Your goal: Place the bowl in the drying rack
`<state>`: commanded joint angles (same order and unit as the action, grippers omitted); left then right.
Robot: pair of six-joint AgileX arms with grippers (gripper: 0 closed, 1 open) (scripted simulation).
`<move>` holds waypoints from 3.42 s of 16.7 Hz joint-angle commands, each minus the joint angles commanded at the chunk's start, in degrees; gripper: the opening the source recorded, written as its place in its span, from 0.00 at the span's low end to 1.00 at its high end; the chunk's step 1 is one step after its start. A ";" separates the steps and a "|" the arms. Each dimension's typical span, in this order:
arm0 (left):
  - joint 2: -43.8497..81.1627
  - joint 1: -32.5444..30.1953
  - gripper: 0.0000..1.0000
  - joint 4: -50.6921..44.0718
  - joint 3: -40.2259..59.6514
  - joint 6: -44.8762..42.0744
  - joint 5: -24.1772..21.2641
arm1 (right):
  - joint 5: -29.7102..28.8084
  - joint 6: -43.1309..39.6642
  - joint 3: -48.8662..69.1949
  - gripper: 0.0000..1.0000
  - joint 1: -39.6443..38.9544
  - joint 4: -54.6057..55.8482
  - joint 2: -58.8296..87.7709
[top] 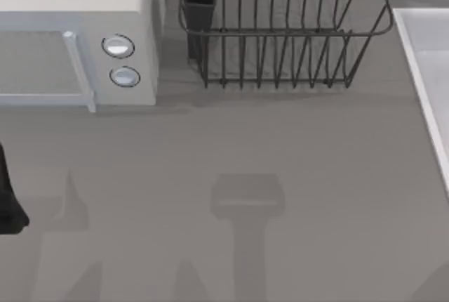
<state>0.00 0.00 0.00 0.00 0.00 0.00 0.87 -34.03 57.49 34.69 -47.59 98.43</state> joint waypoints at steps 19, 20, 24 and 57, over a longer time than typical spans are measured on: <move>0.00 0.00 1.00 0.00 0.00 0.00 0.00 | -0.03 -0.24 35.91 0.00 0.17 -42.12 -5.94; 0.00 0.00 1.00 0.00 0.00 0.00 0.00 | -0.51 0.03 36.00 0.00 -0.37 -41.53 -5.98; 0.00 0.00 1.00 0.00 0.00 0.00 0.00 | -6.69 3.34 36.38 0.00 -8.40 -33.73 -6.46; 0.00 0.00 1.00 0.00 0.00 0.00 0.00 | -52.83 35.64 23.51 0.00 -85.32 63.02 -0.83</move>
<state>0.00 0.00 0.00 0.00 0.00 0.00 -51.96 1.61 81.00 -50.63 15.43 97.60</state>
